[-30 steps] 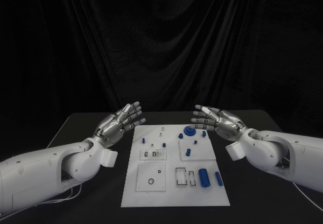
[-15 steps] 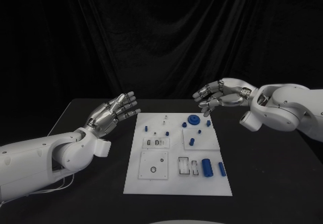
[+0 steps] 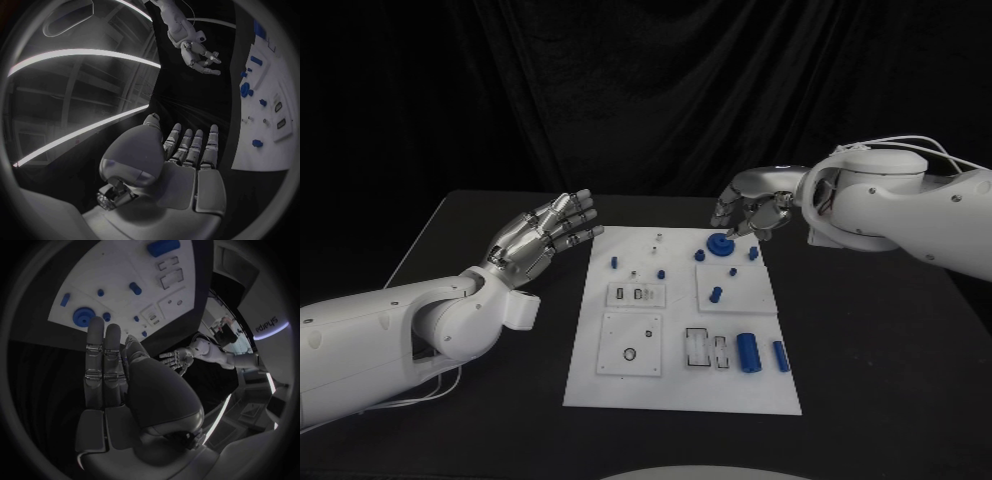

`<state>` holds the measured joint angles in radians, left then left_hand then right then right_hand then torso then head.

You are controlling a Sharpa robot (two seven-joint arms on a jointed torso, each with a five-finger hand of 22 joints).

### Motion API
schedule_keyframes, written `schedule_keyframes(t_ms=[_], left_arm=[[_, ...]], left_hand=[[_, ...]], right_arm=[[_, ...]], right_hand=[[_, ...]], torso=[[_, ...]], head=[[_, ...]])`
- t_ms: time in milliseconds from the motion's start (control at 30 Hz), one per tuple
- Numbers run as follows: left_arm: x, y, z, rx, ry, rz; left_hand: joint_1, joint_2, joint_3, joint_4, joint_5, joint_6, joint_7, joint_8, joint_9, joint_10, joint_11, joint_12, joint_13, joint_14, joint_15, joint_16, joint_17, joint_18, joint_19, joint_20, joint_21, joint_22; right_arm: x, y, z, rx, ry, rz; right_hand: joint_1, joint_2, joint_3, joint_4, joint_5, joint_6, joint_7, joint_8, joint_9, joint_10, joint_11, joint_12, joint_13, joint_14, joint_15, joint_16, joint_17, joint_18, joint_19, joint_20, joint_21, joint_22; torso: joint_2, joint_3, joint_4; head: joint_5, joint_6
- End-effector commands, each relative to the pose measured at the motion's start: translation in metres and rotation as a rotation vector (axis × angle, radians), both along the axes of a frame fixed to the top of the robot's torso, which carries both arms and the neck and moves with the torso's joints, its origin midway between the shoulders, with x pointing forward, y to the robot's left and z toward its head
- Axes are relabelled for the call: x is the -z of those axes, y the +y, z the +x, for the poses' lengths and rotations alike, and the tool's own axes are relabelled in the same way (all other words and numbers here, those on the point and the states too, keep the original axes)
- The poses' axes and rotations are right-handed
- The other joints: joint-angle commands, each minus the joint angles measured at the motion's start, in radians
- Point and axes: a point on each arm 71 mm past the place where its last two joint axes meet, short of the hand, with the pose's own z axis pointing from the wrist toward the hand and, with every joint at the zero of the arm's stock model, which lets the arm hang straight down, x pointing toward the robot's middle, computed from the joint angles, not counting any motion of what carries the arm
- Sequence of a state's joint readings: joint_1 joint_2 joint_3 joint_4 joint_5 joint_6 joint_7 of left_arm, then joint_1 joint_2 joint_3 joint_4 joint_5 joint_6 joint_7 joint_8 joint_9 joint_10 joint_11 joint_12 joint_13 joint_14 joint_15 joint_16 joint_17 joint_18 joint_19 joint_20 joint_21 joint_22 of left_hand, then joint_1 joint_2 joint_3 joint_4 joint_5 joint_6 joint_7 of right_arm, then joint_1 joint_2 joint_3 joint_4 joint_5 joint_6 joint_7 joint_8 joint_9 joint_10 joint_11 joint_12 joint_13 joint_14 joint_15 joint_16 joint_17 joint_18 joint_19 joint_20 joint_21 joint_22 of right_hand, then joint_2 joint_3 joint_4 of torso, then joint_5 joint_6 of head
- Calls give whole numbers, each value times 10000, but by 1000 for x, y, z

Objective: Assemble the parts on the task board

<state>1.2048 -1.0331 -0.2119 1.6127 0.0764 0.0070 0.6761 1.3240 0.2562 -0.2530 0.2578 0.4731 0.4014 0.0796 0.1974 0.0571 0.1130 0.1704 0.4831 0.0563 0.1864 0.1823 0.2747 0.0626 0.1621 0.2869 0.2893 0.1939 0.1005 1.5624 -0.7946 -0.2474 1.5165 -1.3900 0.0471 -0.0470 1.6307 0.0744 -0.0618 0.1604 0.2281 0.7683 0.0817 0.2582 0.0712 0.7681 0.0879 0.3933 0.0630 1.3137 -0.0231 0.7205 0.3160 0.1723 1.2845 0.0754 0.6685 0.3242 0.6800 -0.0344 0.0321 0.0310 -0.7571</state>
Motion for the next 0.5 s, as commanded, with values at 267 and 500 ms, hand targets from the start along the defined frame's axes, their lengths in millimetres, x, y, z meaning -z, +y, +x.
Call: schedule_keyframes(t_ms=[267,500], left_arm=[[-7,2,-2,-85,-531,-320],[-8,3,-3,-36,-508,-352]], left_hand=[[154,45,122,-46,149,121,32,76,10,51,-8,58,1,90,27,103,7,121,67,1,56,13],[212,60,169,-99,249,145,68,87,8,47,-5,76,-1,88,37,119,-4,109,58,2,57,9]], right_arm=[[25,3,3,-274,-2553,-2031],[38,5,4,-382,-2788,-1770]], right_hand=[[-179,-516,1001,253,94,354,-58,-604,36,755,-33,-885,7,246,-70,389,638,87,-120,-46,790,776],[-378,-648,1228,384,14,306,-28,-784,30,849,16,-1063,17,189,-31,360,737,81,-273,-9,886,935]], torso=[[398,-126,403],[580,-106,435]], head=[[-458,168],[-635,355]])
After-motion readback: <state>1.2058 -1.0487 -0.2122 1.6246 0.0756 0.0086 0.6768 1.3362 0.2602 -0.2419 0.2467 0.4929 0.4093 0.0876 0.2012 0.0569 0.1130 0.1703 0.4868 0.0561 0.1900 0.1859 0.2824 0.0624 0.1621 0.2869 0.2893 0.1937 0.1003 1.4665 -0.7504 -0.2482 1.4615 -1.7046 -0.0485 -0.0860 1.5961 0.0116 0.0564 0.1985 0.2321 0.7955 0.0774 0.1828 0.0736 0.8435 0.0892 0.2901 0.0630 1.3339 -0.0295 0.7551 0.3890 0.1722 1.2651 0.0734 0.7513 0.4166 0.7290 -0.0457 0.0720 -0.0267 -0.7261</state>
